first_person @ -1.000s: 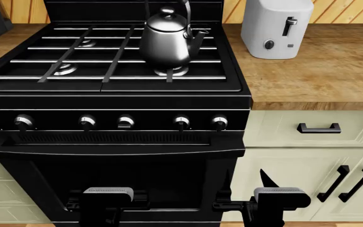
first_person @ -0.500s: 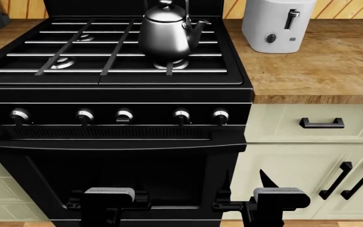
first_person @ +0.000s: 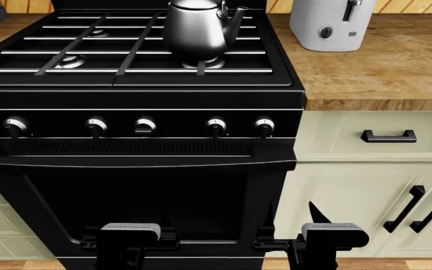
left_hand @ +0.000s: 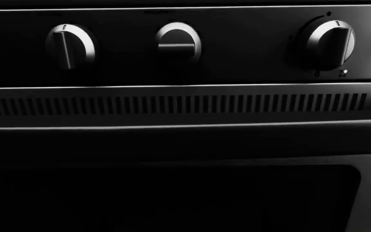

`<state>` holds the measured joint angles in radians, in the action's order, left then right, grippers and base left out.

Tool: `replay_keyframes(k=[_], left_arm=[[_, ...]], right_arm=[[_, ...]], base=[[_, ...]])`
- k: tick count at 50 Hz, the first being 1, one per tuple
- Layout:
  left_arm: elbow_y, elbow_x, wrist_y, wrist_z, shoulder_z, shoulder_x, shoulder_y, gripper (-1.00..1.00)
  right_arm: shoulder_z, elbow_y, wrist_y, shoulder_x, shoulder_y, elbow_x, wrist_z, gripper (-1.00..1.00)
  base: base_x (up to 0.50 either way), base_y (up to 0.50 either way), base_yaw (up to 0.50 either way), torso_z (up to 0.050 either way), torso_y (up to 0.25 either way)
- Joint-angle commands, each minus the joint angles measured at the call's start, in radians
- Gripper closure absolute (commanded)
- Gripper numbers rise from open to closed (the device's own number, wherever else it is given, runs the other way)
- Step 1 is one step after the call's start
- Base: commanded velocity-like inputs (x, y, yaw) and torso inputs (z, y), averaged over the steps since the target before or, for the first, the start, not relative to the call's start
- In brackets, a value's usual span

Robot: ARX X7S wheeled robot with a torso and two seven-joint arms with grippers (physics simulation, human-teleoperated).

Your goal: Turn on the front right burner of the stove.

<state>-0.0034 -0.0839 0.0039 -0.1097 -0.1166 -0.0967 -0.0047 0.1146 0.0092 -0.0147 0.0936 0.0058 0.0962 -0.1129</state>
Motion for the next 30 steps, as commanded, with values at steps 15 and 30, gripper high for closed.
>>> replay_keyframes(k=[15, 30], left_arm=[[0.005, -0.027, 0.001, -0.025, -0.029, -0.025, 0.0, -1.0], [0.0, -0.04, -0.001, -0.039, -0.04, -0.035, -0.005, -1.0]], right_arm=[[0.029, 0.004, -0.004, 0.024, 0.005, 0.022, -0.031, -1.0], [0.03, -0.182, 0.133, 0.026, 0.003, 0.023, -0.11, -1.0]], base=[[0.0, 0.0, 0.0, -0.039, 0.0], [0.0, 0.0, 0.0, 0.0, 0.0]])
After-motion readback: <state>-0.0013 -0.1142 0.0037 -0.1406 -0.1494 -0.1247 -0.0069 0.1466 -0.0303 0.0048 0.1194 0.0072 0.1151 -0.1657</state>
